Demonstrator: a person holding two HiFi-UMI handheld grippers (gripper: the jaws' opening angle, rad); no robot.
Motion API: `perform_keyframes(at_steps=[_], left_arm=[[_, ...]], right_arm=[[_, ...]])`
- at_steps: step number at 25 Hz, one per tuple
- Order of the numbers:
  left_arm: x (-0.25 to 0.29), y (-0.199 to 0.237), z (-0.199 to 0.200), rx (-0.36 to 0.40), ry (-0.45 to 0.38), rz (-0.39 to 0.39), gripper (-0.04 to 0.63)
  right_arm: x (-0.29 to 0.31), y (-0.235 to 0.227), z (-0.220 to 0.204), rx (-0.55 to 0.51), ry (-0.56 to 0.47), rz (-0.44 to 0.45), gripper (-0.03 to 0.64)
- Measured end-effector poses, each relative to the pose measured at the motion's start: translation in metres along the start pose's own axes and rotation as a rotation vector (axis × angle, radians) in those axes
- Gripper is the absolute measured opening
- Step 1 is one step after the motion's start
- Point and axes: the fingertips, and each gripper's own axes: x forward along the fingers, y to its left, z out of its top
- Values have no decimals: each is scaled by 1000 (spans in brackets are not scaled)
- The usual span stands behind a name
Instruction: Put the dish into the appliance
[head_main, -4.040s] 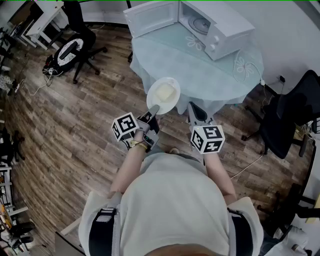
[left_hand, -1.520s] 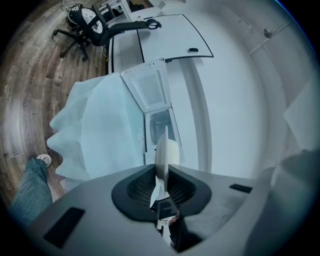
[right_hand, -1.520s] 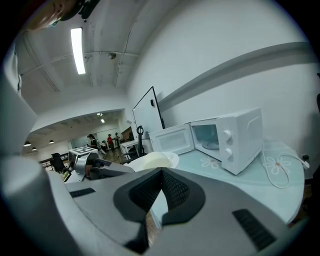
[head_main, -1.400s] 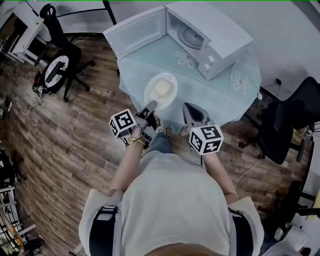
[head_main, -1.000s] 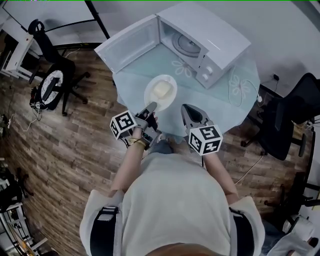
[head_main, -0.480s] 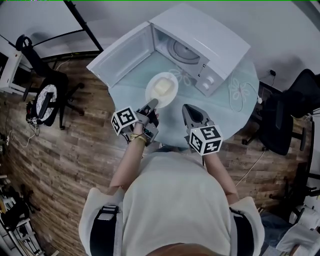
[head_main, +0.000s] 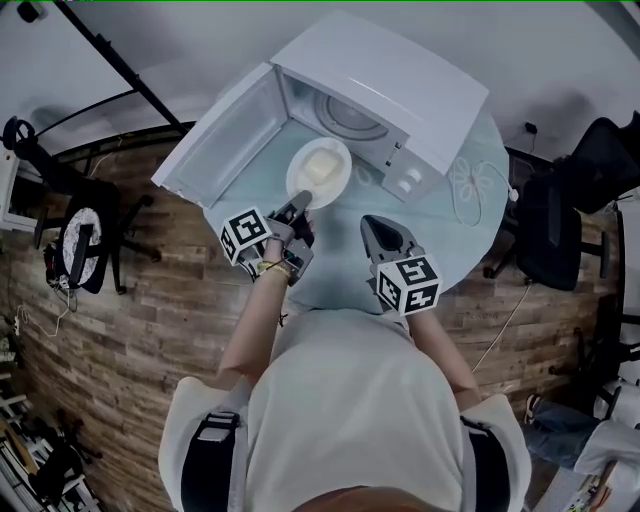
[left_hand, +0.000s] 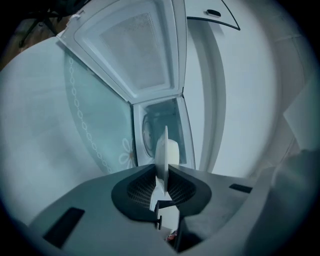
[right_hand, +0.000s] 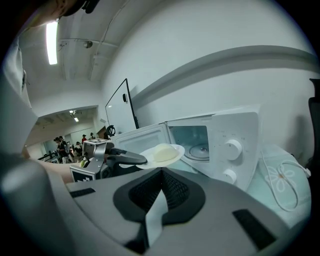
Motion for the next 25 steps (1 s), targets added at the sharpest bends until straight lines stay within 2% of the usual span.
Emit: perform_keyframes(at_steps=[6, 16, 25], left_arm=[[30, 8, 22, -8, 34, 2, 44], [82, 25, 50, -74, 59, 0, 44], [121, 43, 66, -70, 83, 34, 44]], right_arm=[[17, -10, -1, 6, 23, -35, 5], [34, -27, -5, 33, 60, -75, 5], [45, -36, -6, 38, 75, -92, 5]])
